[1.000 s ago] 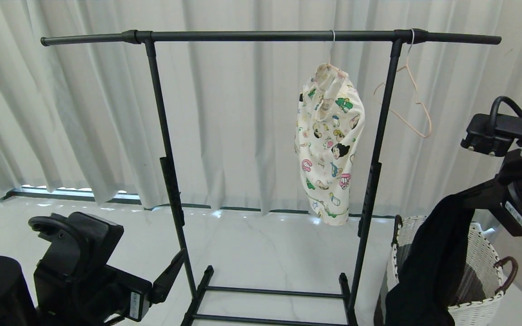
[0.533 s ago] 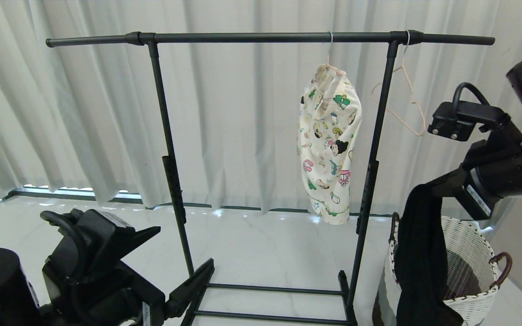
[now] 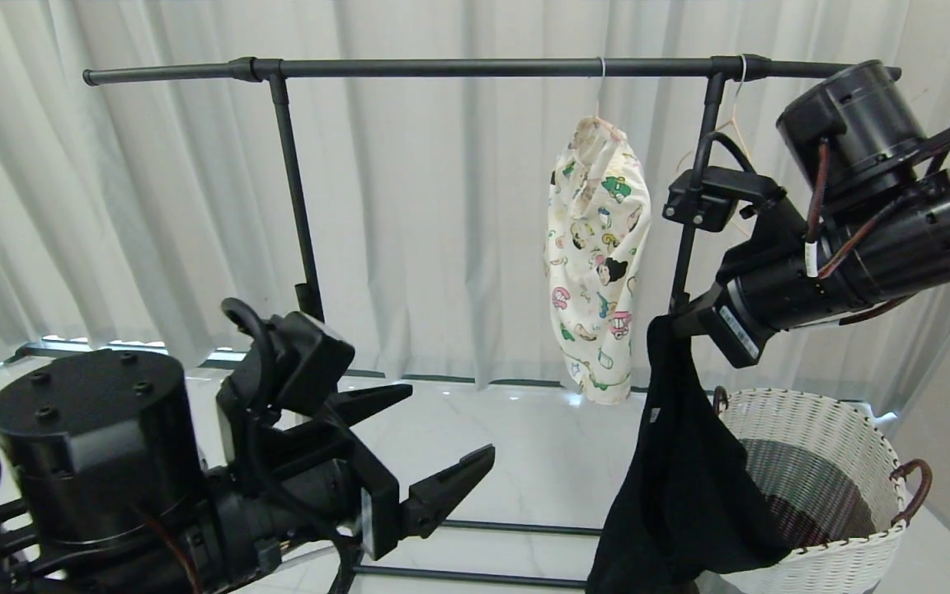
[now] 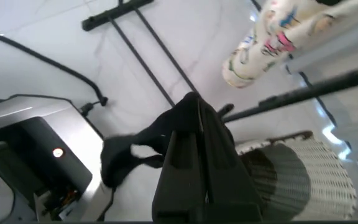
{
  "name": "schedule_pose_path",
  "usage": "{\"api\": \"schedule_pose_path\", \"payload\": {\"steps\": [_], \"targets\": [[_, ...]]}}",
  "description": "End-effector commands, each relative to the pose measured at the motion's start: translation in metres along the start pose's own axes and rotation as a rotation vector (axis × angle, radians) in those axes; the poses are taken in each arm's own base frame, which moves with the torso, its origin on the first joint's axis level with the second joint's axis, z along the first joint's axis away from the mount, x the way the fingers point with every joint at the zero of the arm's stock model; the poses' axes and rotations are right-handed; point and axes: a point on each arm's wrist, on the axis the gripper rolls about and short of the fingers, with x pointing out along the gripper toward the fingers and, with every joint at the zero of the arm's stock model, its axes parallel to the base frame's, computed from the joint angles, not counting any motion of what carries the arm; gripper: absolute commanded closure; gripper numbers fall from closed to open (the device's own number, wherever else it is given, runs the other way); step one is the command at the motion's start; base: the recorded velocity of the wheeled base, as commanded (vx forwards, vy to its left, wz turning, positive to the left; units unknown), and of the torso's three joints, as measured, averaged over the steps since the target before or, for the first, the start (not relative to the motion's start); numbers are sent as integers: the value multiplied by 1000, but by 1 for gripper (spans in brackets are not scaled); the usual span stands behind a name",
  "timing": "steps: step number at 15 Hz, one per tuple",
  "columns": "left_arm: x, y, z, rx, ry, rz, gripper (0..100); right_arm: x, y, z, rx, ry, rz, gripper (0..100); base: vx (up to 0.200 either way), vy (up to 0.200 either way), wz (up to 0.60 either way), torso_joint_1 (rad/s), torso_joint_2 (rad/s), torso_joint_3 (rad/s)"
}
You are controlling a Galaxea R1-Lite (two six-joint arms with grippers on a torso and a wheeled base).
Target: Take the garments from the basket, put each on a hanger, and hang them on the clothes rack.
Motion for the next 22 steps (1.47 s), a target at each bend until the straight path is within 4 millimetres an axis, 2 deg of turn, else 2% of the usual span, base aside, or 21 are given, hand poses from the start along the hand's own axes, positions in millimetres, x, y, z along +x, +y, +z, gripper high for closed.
{"api": "schedule_pose_path", "payload": {"steps": [1, 4, 7, 9, 10, 12, 19, 22], "targets": [[27, -4, 2, -78, 26, -63, 0, 16, 4, 3, -4, 18, 39, 100, 0, 0, 0, 0, 0, 0], [56, -14, -10, -110, 95, -105, 0, 17, 14, 6, 0, 2, 108, 100, 0, 0, 0, 0, 0, 0], [80, -38, -32, -93, 189, -178, 0, 15, 22, 8, -11, -10, 140, 100, 0, 0, 0, 0, 0, 0], [104, -40, -40, -93, 214, -179, 0, 12, 27, 10, -22, -22, 150, 100, 0, 0, 0, 0, 0, 0], [109, -40, -42, -93, 220, -175, 0, 12, 28, 10, -22, -23, 153, 100, 0, 0, 0, 0, 0, 0], [138, -42, -51, -93, 231, -116, 0, 9, 35, 12, -11, -28, 171, 100, 0, 0, 0, 0, 0, 0], [148, -36, -76, -90, 307, -52, 0, 3, 40, 13, -23, -47, 192, 100, 0, 0, 0, 0, 0, 0], [141, -33, -85, -83, 346, -13, 0, 3, 40, 13, -23, -47, 191, 100, 0, 0, 0, 0, 0, 0]]}}
